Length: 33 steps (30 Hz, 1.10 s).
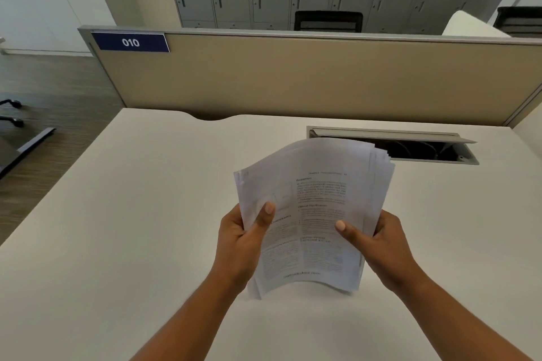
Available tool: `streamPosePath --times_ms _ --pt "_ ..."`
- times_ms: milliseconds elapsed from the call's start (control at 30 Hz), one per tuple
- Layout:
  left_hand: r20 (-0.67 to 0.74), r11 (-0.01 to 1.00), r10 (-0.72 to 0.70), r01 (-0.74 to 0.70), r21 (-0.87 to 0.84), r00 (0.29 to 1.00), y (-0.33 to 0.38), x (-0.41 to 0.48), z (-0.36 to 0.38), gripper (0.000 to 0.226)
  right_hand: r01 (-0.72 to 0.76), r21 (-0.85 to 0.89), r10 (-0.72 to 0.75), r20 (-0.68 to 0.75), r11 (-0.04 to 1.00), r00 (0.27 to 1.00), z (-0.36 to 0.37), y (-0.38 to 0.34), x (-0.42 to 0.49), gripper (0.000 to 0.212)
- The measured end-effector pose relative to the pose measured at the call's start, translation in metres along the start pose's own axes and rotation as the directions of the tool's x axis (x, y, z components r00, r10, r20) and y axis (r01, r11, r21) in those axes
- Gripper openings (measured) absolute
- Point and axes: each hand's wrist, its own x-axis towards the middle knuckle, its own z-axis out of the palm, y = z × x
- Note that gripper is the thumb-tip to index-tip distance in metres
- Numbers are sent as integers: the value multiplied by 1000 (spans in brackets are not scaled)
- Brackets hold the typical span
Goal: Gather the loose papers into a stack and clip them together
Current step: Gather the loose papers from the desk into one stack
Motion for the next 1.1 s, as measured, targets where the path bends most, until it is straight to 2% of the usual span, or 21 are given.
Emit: streamPosePath --times_ms 67,133,233,333,367,533,633,700,800,900,933,1000,1033,1067,1100 --pt "-6 998 56 -56 -7 998 7 2 -2 27 29 26 -29 0 999 1000 -2 -6 2 26" --pt "0 991 127 -127 -34 992 16 4 -4 43 72 51 -72 -5 996 997 -5 -16 7 26" --pt "20 980 191 -189 -57 981 30 7 -2 49 123 50 -122 -27 991 992 -3 -32 12 33" --pt "-33 971 238 -239 -33 971 36 6 2 54 163 69 -160 -54 984 986 0 -48 14 34" --pt "-58 966 255 -257 -29 965 36 6 3 55 174 93 -167 -75 980 983 1 -52 14 37" --pt "-84 938 345 -345 20 935 35 2 2 50 138 135 -117 -154 981 981 5 -62 12 80" --pt "-94 932 360 -363 -15 928 30 0 2 70 97 148 -73 -160 984 984 5 -67 7 82" --pt "-94 928 367 -371 -31 925 31 -1 2 68 73 145 -51 -149 987 987 4 -73 5 76" --pt "-79 927 370 -374 -38 926 30 -4 3 48 56 129 -39 -130 990 991 3 -74 6 52" --pt "-17 929 364 -365 -60 931 28 -2 3 34 48 137 -30 -125 989 992 2 -67 4 45" --pt "6 931 356 -354 -83 934 28 0 2 32 61 161 -43 -112 985 993 2 -64 4 45" --pt "34 924 374 -369 -96 927 24 1 -3 54 116 198 -112 -35 973 993 -3 -53 4 54" --pt "61 923 384 -381 -48 921 20 1 -6 64 131 219 -138 18 967 990 -6 -45 4 63" --pt "80 918 394 -397 17 915 17 0 -9 65 121 247 -142 68 961 987 -9 -38 3 70" --pt "92 915 386 -394 86 918 14 0 -12 54 96 259 -128 108 961 986 -11 -31 1 72"
